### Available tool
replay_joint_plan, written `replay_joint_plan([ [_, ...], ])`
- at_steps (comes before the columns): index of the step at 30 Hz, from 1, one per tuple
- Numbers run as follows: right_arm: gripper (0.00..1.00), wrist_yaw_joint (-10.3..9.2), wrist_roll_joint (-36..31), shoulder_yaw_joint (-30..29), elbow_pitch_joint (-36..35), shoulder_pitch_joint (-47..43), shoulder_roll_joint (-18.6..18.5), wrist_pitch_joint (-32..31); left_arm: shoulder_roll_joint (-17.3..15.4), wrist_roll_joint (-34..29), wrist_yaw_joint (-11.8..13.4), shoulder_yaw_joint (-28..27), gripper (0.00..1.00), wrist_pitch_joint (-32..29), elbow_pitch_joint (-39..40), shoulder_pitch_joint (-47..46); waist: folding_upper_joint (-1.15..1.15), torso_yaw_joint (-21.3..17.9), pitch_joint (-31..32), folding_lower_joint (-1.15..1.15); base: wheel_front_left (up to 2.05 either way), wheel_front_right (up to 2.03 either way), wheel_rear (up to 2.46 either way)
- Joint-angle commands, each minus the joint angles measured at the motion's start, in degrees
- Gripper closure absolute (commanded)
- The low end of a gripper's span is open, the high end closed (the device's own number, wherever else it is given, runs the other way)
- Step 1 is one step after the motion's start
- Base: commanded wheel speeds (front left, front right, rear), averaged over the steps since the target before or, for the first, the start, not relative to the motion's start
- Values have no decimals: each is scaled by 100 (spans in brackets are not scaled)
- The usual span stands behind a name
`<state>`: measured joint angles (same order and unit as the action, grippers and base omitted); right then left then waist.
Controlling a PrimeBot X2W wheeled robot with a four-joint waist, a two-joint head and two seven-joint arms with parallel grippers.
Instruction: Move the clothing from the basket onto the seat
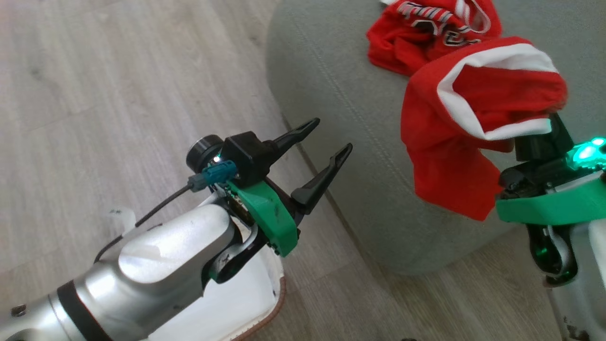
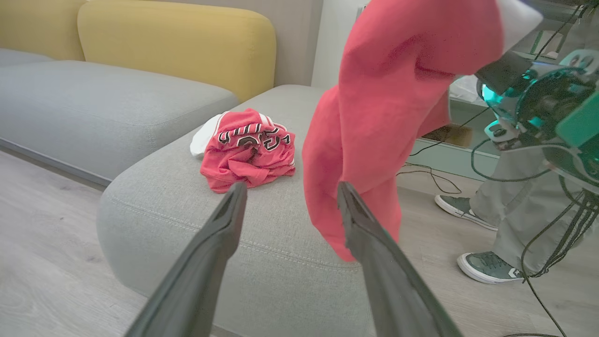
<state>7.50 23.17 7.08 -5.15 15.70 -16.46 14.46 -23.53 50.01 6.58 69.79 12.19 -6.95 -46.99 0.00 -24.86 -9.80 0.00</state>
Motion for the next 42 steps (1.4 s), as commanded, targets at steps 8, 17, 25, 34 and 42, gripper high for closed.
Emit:
replay_joint_plan([
  [8,100,-1,-25,-40,-303,74,-65,53,-191,-75,87,-215,0,-39,163,-325,0,-348,-117,0,0,0,0],
  [17,100,-1,192,-135,-16,693,-433,-221,-204,-98,91,-189,0,-120,230,-423,0,-335,-352,0,0,0,0],
  [25,100,-1,369,-175,664,1908,-1096,-468,-290,-171,61,-164,0,-294,361,-646,0,-89,-833,0,0,0,0],
  [34,100,-1,412,-715,1886,3045,-1945,-464,-472,-330,87,-166,0,-577,654,-1019,0,358,-1642,0,0,0,0],
  [42,100,-1,-300,-1213,3296,3786,-2225,-518,-558,-487,122,-215,0,-777,951,-1398,0,772,-2364,0,0,0,0],
])
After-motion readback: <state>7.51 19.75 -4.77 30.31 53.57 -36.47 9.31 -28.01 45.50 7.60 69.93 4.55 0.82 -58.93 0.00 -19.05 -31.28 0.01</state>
